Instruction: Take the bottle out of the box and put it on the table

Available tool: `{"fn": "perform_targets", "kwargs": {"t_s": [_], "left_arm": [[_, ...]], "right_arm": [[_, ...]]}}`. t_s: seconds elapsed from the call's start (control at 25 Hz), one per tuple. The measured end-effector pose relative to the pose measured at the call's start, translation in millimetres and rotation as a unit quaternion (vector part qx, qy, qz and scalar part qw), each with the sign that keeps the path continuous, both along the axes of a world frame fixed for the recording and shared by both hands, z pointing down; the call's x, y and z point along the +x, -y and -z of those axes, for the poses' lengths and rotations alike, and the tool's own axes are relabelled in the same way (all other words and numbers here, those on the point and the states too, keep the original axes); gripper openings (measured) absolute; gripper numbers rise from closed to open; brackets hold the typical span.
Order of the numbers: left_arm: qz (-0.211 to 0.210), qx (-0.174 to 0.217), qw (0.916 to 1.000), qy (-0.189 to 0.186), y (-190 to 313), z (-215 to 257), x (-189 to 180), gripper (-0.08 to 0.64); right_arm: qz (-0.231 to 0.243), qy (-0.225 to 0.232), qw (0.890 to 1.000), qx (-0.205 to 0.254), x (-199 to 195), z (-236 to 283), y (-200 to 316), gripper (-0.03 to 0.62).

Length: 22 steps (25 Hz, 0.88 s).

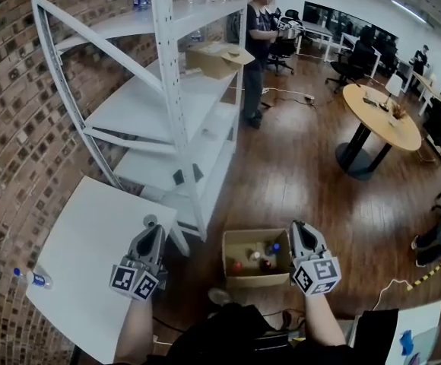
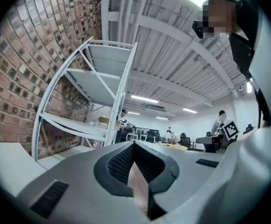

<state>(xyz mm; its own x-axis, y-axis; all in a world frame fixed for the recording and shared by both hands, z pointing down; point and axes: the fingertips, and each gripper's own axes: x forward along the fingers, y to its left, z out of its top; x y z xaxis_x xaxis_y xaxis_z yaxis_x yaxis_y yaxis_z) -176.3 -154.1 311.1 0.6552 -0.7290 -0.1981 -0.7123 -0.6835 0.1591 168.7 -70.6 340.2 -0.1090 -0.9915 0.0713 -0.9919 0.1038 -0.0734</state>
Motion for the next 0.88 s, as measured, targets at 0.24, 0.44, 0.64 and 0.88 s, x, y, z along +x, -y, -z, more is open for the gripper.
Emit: {"fn": "perform_targets", "kwargs": {"t_s": [0.24, 0.44, 0.64, 0.88], "left_arm": [[-0.065, -0.007, 0.9978, 0.013, -29, -8, 44, 0.005], [-0.093, 0.000, 0.9955, 0.017, -40, 0, 62, 0.005], [-0.119, 0.013, 0.9928, 0.011, -44, 9, 88, 0.005], [-0.132, 0.029, 0.9908, 0.003, -35, 16, 126, 0.005]], "right_arm": [[-0.056, 0.017, 0.998, -0.011, 24, -18, -64, 0.002], [-0.087, 0.022, 0.996, -0.012, 35, -20, -94, 0.002], [-0.112, 0.018, 0.994, 0.003, 56, -8, -112, 0.002], [-0.118, -0.002, 0.993, 0.015, 86, 9, -103, 0.002]]}}
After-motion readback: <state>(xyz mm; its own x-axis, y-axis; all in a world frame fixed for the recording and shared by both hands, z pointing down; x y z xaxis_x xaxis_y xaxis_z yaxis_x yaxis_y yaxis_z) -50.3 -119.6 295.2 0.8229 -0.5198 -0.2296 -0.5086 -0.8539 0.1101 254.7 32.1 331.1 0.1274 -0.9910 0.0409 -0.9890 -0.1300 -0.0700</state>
